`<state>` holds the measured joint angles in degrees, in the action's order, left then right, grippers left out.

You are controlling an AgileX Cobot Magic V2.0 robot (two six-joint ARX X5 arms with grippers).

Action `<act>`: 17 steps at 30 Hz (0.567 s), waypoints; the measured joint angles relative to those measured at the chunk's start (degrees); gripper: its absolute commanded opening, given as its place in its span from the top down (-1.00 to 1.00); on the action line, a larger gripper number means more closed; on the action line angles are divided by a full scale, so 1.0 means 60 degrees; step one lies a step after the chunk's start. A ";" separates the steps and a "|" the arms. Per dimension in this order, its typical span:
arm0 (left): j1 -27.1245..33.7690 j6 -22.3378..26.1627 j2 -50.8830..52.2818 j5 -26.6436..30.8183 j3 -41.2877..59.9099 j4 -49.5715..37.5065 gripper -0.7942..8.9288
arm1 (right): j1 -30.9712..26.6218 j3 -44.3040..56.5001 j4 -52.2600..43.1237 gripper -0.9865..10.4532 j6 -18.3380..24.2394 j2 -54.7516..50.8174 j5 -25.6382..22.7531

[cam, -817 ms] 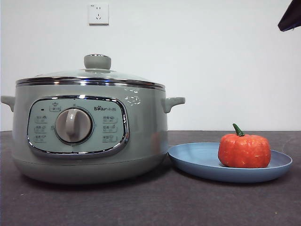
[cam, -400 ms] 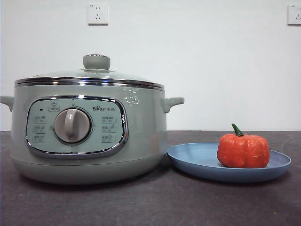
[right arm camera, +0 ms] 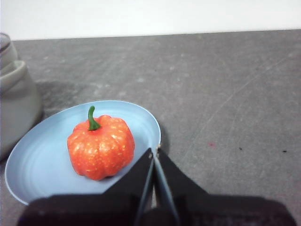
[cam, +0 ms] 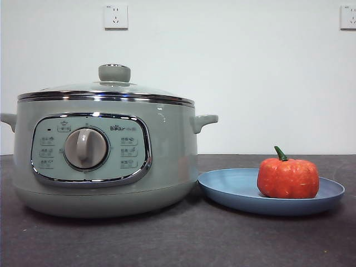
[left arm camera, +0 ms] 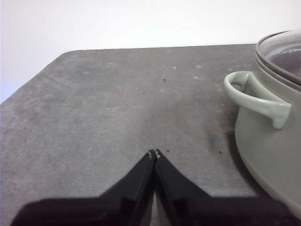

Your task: Take the pumpkin out from the steamer,put the pumpkin in the blue plate,close the lid

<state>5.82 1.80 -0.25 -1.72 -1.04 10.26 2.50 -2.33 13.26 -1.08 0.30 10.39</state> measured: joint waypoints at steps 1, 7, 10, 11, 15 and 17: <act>0.0004 0.0000 0.0000 0.0000 0.0000 0.0000 0.84 | 0.0000 0.0011 -0.0051 0.86 -0.0004 0.0000 0.0000; 0.0004 -0.0026 0.0000 0.0004 0.0000 0.0022 0.84 | 0.0000 0.0076 -0.0262 0.86 -0.0069 -0.0011 0.0000; 0.0000 -0.0047 0.0000 0.0000 0.0000 0.0022 0.84 | 0.0000 0.0076 -0.0262 0.86 -0.0076 -0.0011 -0.0011; 0.0004 -0.0051 0.0000 0.0000 0.0000 0.0025 0.84 | 0.0000 0.0076 -0.0262 0.86 -0.0076 -0.0011 -0.0011; 0.0000 -0.0055 0.0000 0.0004 0.0000 0.0025 0.84 | 0.0000 0.0076 -0.0262 0.86 -0.0076 -0.0011 -0.0011; 0.0004 -0.0055 0.0000 0.0004 0.0000 0.0025 0.84 | 0.0000 0.0076 -0.0262 0.86 -0.0076 -0.0011 -0.0011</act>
<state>5.85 1.48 -0.25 -1.69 -1.04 10.41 2.50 -1.87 11.68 -1.54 0.23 10.33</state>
